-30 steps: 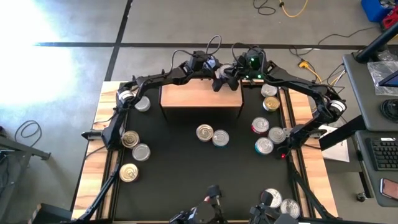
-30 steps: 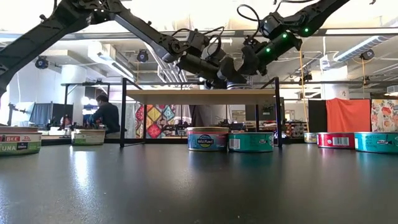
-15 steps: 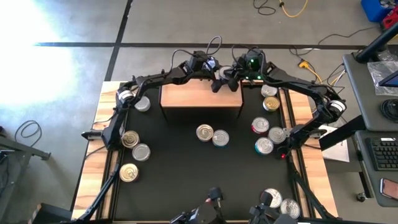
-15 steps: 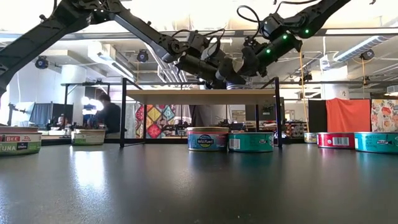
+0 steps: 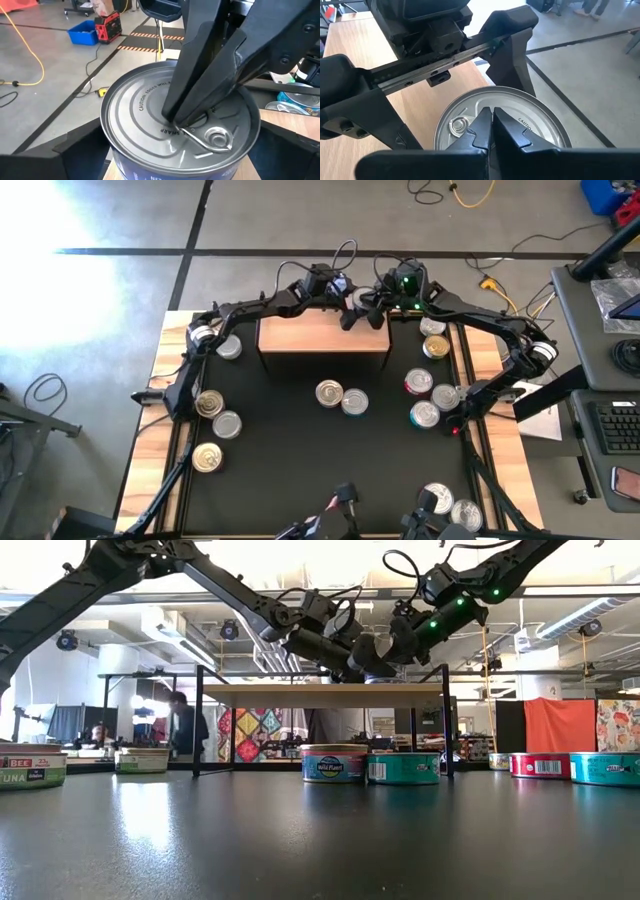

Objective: Stack canned seafood by type on shelf
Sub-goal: Stack the blue tuna can on top of the other blue tuna can on the shelf

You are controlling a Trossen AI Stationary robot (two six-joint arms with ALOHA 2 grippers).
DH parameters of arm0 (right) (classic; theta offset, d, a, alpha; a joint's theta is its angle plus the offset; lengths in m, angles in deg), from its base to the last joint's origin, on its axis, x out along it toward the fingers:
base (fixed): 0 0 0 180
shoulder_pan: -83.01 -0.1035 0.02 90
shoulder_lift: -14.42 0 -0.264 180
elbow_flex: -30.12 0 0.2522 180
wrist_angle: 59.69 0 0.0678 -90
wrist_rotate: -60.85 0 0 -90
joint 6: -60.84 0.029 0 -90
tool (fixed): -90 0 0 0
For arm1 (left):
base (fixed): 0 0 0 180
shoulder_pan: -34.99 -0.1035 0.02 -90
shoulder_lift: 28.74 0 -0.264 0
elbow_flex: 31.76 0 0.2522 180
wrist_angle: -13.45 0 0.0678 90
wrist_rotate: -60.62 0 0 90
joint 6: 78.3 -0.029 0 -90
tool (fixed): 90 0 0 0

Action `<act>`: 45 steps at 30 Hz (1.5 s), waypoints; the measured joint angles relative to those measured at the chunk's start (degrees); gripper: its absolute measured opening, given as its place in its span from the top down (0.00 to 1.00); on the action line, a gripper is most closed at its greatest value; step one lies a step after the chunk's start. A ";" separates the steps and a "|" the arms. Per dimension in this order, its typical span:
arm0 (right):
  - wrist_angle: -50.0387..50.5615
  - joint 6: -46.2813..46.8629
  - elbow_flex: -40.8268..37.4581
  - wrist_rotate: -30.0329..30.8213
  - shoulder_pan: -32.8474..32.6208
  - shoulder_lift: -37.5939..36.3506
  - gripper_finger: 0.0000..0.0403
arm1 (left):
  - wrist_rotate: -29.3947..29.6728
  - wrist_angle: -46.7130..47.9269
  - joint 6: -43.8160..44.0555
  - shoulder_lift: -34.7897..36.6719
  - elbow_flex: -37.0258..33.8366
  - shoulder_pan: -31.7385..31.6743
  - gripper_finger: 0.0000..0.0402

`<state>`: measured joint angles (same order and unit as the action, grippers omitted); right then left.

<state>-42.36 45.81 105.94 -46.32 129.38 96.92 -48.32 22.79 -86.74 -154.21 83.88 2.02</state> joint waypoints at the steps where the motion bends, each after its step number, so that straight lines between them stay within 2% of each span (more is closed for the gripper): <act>1: 0.04 0.00 0.00 -0.02 0.00 0.00 0.97 | 0.00 0.01 -0.11 0.00 0.00 0.07 0.02; 23: 0.73 -0.14 -0.04 0.02 0.00 0.00 0.97 | 0.11 1.45 1.59 0.04 0.48 0.57 0.01; 36: 1.53 -1.53 -0.04 -0.26 -0.02 0.02 0.97 | 0.68 9.12 -2.05 0.84 3.19 0.78 0.01; 40: 1.87 -1.53 -0.01 -0.37 -0.02 0.04 0.97 | 4.86 10.67 -1.40 1.95 2.53 0.93 0.01; 45: 2.49 -1.57 0.00 -0.53 -0.02 0.07 0.97 | 4.54 12.84 -1.60 3.49 2.28 0.93 0.01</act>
<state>-39.86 44.25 105.94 -46.85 129.36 96.99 -43.78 35.63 -88.35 -150.73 86.16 2.95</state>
